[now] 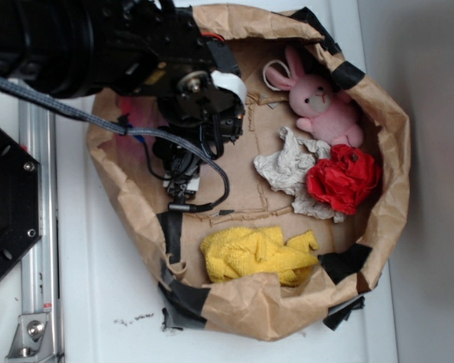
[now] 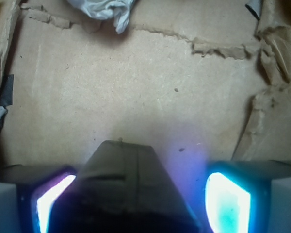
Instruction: Grab the black box.
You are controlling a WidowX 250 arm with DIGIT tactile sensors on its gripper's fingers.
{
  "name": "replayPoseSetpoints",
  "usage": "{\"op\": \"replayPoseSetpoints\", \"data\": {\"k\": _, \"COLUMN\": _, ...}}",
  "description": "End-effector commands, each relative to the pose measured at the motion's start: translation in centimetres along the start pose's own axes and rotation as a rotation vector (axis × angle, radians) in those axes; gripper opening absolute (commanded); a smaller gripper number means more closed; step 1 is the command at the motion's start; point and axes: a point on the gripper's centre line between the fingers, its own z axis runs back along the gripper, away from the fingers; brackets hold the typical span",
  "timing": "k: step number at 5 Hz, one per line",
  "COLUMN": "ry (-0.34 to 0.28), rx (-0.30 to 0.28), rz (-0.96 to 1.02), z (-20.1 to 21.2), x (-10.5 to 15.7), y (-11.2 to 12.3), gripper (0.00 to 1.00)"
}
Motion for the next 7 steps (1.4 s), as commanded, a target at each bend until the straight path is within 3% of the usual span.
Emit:
{"op": "replayPoseSetpoints", "data": {"k": 1, "ry": 0.01, "rx": -0.015, "rz": -0.064, "z": -0.2, "x": -0.1, "y": -1.8, "gripper": 1.0}}
{"op": "replayPoseSetpoints", "data": {"k": 2, "ry": 0.029, "rx": -0.019, "rz": -0.04, "z": -0.1, "x": -0.1, "y": -1.2, "gripper": 0.0}}
{"op": "replayPoseSetpoints", "data": {"k": 3, "ry": 0.031, "rx": -0.004, "rz": -0.084, "z": 1.6, "x": 0.0, "y": -0.7, "gripper": 0.0}}
{"op": "replayPoseSetpoints", "data": {"k": 4, "ry": -0.056, "rx": 0.038, "rz": -0.214, "z": 4.4, "x": 0.4, "y": -0.9, "gripper": 0.0}}
{"op": "replayPoseSetpoints", "data": {"k": 5, "ry": -0.125, "rx": 0.125, "rz": -0.266, "z": 9.3, "x": 1.1, "y": -2.4, "gripper": 0.0}}
{"op": "replayPoseSetpoints", "data": {"k": 6, "ry": -0.134, "rx": 0.179, "rz": -0.185, "z": 13.9, "x": 2.1, "y": -3.5, "gripper": 0.0}}
{"op": "replayPoseSetpoints", "data": {"k": 7, "ry": -0.091, "rx": 0.19, "rz": -0.125, "z": 15.6, "x": 3.0, "y": -3.3, "gripper": 0.0}}
